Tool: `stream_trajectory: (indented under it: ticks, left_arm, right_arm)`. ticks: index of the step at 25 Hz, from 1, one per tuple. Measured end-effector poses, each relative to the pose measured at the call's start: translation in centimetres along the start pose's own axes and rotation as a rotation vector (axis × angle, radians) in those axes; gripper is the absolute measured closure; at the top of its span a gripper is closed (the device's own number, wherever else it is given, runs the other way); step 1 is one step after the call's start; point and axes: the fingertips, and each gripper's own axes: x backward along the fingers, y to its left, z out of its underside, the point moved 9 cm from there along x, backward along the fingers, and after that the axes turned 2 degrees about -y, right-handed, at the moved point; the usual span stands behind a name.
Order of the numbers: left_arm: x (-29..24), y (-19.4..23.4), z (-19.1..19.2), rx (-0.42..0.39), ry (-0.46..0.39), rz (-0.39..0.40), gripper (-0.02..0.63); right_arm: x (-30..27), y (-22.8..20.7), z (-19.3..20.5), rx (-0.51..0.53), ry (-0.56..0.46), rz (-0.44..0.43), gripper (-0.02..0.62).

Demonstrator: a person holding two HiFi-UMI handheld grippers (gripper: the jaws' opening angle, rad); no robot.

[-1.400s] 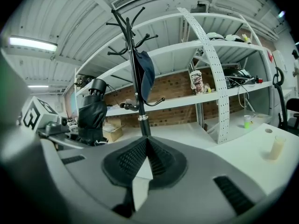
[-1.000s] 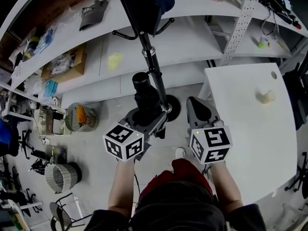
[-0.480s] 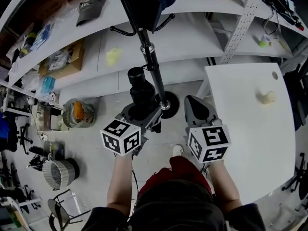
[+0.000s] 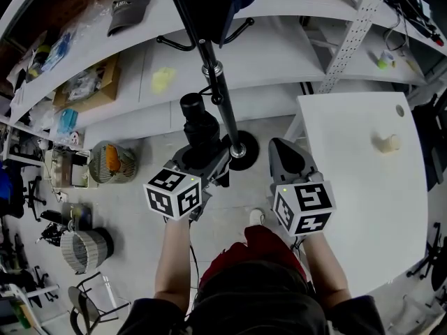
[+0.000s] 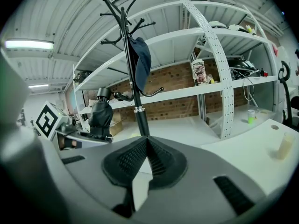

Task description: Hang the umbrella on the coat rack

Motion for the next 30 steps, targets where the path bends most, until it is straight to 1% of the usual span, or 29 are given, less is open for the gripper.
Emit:
stream_trajectory:
  ticks: [4, 8, 16, 30]
  left_arm:
    - [-0.4, 0.7, 0.0, 0.006, 0.003, -0.025, 0.403]
    - [-1.2, 1.4, 0.1, 0.034, -0.002, -0.033, 0.403]
    - [-2.6, 2.4, 0.4, 0.046, 0.02, -0.067, 0.403]
    - [-4.4, 3.7, 1.0, 0.083, 0.031, -0.131, 0.403]
  right_arm:
    - [-0.1, -0.1, 0.2, -0.001, 0.008, -0.004, 0.577]
    - [-0.4, -0.2, 0.4, 0.001, 0.021, -0.011, 0.577]
    - [-1.4, -0.5, 0.6, 0.017, 0.052, -0.022, 0.577]
    - [-5.0, -0.3, 2.1, 0.036, 0.129, -0.065, 0.577]
